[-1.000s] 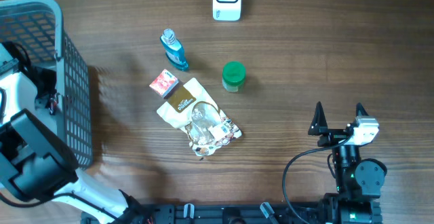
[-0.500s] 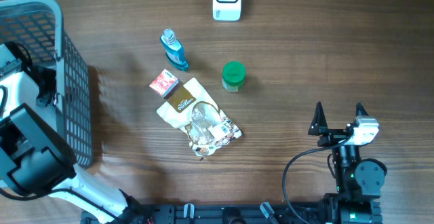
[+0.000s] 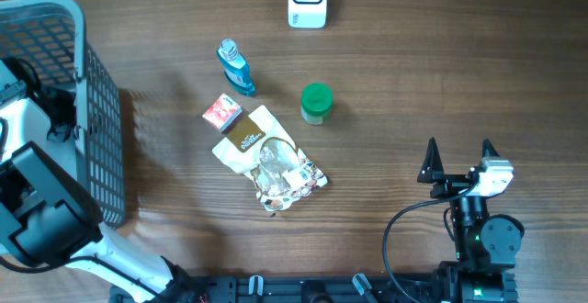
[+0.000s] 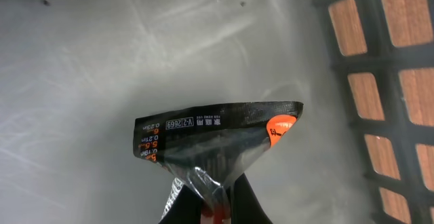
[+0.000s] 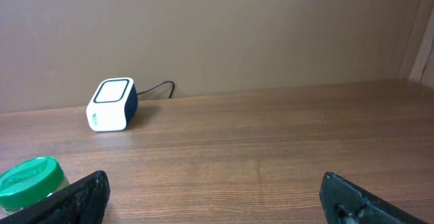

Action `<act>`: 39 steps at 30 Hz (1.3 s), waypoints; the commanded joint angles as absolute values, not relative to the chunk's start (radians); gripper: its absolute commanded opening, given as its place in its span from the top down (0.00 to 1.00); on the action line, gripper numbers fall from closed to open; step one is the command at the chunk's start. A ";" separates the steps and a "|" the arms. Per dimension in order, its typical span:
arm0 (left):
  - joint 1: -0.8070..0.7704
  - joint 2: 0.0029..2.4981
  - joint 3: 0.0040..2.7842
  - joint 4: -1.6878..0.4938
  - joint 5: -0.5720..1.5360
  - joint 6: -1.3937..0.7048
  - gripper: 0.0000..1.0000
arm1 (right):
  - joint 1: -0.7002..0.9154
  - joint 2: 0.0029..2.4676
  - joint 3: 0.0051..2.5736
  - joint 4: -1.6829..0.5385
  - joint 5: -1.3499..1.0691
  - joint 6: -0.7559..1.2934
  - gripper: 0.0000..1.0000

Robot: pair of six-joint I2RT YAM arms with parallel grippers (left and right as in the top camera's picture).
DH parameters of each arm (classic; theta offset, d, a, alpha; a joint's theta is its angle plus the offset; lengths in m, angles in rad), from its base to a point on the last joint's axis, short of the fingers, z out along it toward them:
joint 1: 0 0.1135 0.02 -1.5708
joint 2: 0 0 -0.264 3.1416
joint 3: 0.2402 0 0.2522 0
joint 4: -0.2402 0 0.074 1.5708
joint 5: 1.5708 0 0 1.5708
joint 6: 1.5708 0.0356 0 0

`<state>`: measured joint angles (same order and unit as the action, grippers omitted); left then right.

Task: Scan the item barcode
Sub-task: 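Lower the left gripper into the basket and grasp the black-orange package, then lift the black package out and place it on the table right of the bag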

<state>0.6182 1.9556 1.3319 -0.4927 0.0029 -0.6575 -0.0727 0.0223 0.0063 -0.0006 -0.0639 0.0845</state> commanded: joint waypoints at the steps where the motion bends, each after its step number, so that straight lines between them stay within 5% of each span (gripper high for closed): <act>1: 0.614 1.966 1.294 -0.526 0.101 -0.697 0.96 | -0.071 0.022 0.005 0.002 -0.072 0.078 0.00; 20: 0.704 1.247 1.296 -0.706 0.120 -0.717 0.96 | -0.071 0.022 0.005 0.002 -0.073 0.078 0.00; 29: 0.700 0.959 1.296 -0.726 0.502 -0.726 0.96 | -0.071 0.022 0.005 0.002 -0.073 0.078 0.00; 34: 0.556 0.975 1.296 -0.733 0.648 -0.736 0.96 | -0.071 0.022 0.005 0.002 -0.072 0.078 0.00; 39: 0.204 1.081 1.296 -0.731 0.654 -0.656 0.96 | -0.071 0.022 0.005 0.002 -0.073 0.079 0.00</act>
<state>0.3950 1.0180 1.2957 -0.7380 0.5980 -0.7151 -0.0727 0.0223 0.0063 -0.0006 -0.0639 0.0845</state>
